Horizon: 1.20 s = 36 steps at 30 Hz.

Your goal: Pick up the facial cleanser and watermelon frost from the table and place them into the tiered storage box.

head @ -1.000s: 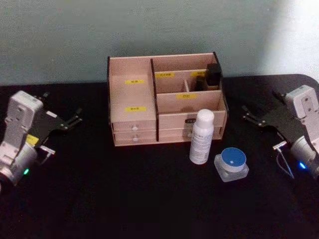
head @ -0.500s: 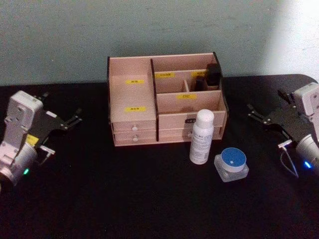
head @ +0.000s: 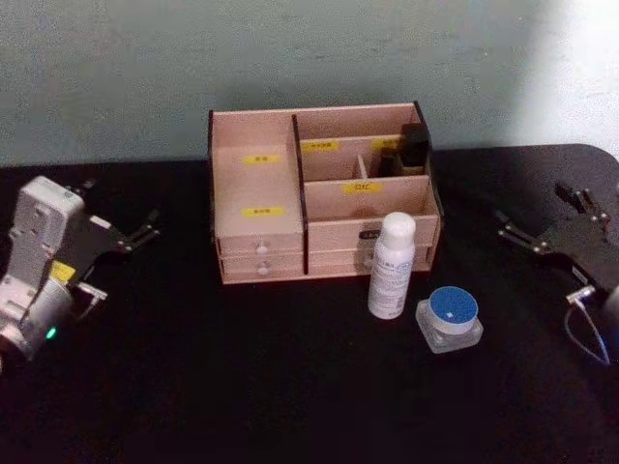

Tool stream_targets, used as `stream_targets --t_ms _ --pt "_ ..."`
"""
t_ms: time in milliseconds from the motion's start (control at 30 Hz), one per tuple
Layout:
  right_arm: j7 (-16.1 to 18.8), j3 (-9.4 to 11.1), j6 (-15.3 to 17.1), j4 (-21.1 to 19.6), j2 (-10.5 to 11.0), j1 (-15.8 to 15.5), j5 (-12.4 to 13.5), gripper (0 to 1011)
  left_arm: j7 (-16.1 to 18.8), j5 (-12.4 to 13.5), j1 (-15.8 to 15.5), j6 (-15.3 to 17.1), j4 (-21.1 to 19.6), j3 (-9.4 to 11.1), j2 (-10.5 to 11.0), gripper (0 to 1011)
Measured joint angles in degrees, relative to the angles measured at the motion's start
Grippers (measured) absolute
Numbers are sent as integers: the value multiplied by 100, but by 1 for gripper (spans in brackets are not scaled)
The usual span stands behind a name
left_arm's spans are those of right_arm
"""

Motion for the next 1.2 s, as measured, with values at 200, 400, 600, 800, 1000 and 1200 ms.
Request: stream_targets --t_ms 200,400,600,800,1000,1200 --pt "232 208 -121 -482 194 -487 156 1003 0 0 0 0 0 0 0 1001" --pt "535 298 -262 -820 304 -830 251 1003 0 0 0 0 0 0 0 1001" --pt "811 274 -327 -921 304 -938 283 1003 0 0 0 0 0 0 0 1001" --pt "1194 161 -265 -899 237 -910 338 1002 0 0 0 0 0 0 0 1001" --pt "1497 79 -138 -810 164 -837 429 1002 0 0 0 0 0 0 0 1001" --pt "1737 -6 36 -561 -14 -638 464 1002 0 0 0 0 0 0 0 1001"
